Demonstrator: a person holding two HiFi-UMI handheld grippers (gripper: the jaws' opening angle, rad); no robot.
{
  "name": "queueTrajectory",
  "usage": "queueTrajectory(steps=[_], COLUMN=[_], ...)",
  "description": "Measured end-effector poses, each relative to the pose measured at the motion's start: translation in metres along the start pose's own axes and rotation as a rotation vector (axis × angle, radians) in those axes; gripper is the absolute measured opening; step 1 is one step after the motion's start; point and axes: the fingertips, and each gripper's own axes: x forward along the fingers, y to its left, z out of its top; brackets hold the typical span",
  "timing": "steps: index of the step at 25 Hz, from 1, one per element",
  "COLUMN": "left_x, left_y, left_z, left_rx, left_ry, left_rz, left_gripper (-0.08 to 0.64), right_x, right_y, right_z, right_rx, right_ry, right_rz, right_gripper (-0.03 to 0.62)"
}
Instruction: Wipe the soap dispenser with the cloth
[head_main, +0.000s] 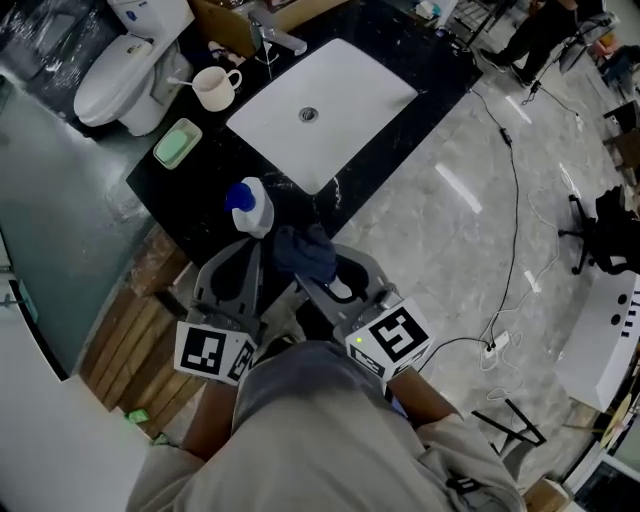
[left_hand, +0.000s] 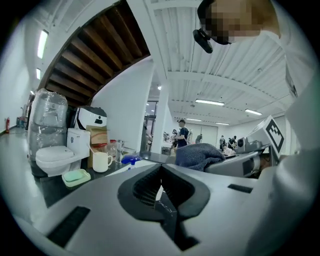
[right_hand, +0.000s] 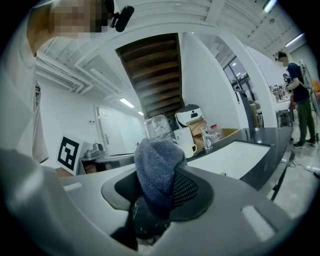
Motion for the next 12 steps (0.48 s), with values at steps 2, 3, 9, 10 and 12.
queueTrajectory(steps=[2, 3, 9, 10, 12], left_x=[0.000, 0.001, 0.006, 0.006, 0.007], left_y=[0.007, 0.010, 0.027, 0.029, 0.034], left_z=[0.006, 0.007, -0.003, -0.002, 0.002], left_rx=[0.049, 0.069, 0.062, 0.066, 0.077], left_ry=[-0.006, -0.004, 0.049, 0.052, 0.052], left_rz=[0.046, 0.066, 0.144, 0.152, 0.164], left_gripper=[0.008, 0.008, 0.009, 0.009, 0.018], right_x=[0.004, 0.006, 0.017, 0.018, 0.020], right_y=[-0.007, -0.011, -0.021, -0.022, -0.025], right_z=[0.004, 0.005, 0.011, 0.012, 0.014], right_rx=[0.010, 0.014, 0.038, 0.041, 0.047], right_ry=[-0.006, -0.009, -0.019, -0.021, -0.027], right_rz=[0.015, 0.021, 0.054, 0.057, 0.056], right_gripper=[0.130, 0.130, 0.130, 0.130, 0.130])
